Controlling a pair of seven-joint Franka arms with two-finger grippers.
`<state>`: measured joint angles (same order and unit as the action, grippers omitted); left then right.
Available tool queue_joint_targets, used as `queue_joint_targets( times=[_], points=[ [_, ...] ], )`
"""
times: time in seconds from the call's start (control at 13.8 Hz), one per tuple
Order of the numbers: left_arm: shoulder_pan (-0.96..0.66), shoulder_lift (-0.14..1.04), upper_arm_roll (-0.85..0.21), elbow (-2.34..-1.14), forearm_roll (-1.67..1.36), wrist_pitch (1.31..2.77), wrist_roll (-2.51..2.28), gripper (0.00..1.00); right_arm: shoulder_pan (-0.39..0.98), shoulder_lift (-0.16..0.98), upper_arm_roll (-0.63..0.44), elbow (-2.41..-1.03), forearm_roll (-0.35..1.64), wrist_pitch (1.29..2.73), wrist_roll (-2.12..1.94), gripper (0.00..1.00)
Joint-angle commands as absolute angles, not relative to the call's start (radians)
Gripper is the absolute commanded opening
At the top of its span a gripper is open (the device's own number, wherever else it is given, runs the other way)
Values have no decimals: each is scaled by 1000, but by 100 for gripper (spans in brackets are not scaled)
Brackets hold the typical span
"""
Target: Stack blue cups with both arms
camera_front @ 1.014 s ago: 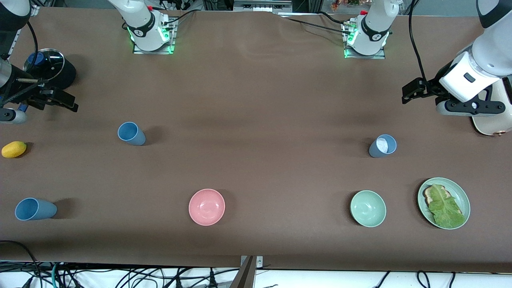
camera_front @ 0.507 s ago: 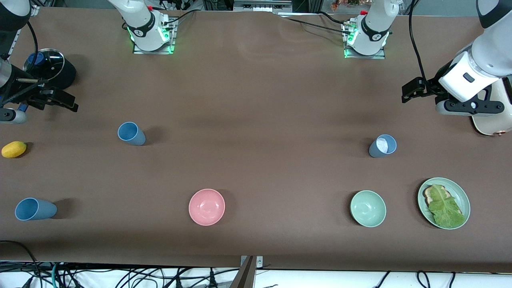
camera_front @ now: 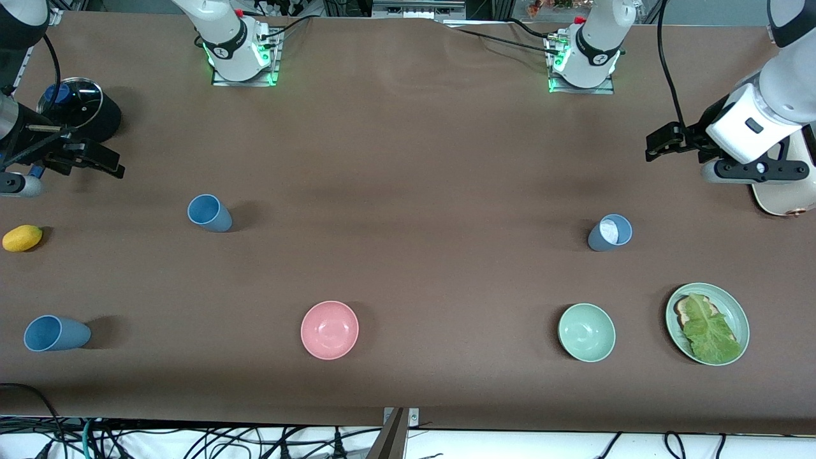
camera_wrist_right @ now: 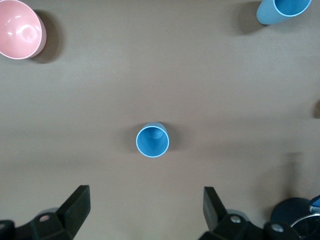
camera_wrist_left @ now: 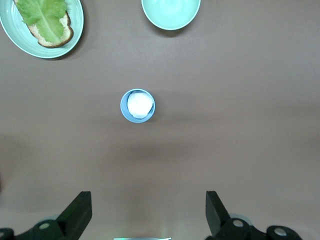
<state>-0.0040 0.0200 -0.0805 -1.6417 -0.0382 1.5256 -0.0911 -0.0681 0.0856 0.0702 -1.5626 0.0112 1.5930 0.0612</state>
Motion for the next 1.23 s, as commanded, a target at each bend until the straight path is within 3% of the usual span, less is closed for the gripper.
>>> queue_joint_targets(
  times=[0.0, 0.43, 0.65, 0.87, 1.16],
  points=[
    [3, 35, -81, -1635, -15, 1526, -71, 100, -77, 84, 77, -1559, 2, 1586, 71, 100],
    [46, 96, -81, -1654, -9, 1658, -66, 100, -77, 95, 77, -1562, 2, 1588, 72, 100],
    [51, 161, -83, -1689, 18, 1729, -23, 100, -89, 172, 63, -1563, -12, 1594, 61, 100],
    [78, 175, -83, -1852, 26, 1924, 51, 100, -87, 262, 63, -1600, -69, 1623, 74, 100],
    [81, 169, -86, -2044, 71, 2122, 51, 100, -89, 219, 63, -1814, -67, 1831, 74, 100]
  ],
)
